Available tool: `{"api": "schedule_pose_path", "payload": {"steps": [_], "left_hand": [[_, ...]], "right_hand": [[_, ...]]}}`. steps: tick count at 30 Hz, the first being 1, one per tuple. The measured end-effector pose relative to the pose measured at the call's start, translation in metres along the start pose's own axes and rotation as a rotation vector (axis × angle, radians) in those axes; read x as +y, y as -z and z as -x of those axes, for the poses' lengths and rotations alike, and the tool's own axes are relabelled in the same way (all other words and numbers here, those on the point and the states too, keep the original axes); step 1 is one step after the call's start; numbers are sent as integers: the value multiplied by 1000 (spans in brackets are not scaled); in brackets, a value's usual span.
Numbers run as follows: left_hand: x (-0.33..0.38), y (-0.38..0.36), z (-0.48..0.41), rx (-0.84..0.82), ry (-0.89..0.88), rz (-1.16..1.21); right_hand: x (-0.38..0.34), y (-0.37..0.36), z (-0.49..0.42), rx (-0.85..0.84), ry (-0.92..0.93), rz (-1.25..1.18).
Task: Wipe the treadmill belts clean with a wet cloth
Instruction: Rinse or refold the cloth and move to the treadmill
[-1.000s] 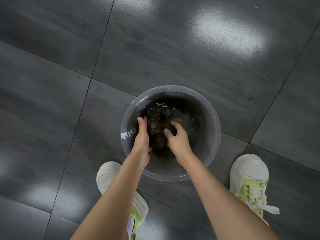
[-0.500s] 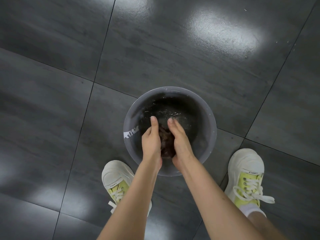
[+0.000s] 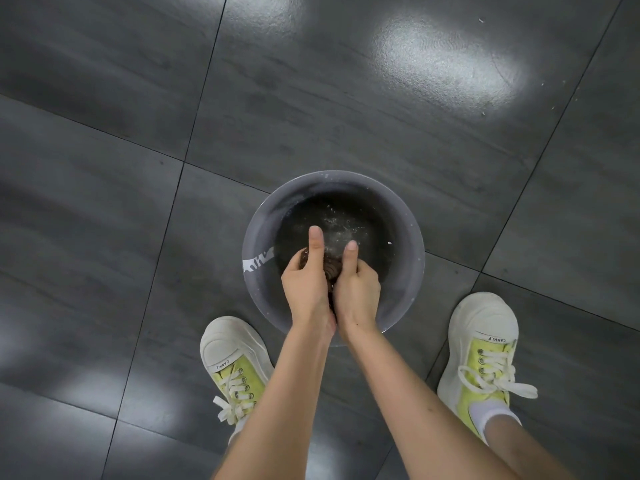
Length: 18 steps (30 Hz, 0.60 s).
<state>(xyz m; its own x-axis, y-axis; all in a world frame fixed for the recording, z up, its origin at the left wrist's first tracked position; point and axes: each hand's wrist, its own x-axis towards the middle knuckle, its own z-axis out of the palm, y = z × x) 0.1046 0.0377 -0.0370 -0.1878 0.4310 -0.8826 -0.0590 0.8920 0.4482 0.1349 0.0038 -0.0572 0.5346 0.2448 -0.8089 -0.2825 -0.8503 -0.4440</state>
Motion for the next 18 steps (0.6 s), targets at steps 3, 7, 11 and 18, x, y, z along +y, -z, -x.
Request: {"api": "schedule_pose_path", "payload": {"steps": [3,7,11,18], "left_hand": [[0,-3,-2,25,-21,-42],[2,-8,-6,53,-71,-76],[0,-10,-12,57,-118,-135],[-3,-12,-19,91,-97,-157]], "right_hand": [[2,-2,-3,14,52,-7],[-1,-1,-7,4,119,25],[-3,0,-7,3,182,21],[4,-3,-13,8,216,5]]}}
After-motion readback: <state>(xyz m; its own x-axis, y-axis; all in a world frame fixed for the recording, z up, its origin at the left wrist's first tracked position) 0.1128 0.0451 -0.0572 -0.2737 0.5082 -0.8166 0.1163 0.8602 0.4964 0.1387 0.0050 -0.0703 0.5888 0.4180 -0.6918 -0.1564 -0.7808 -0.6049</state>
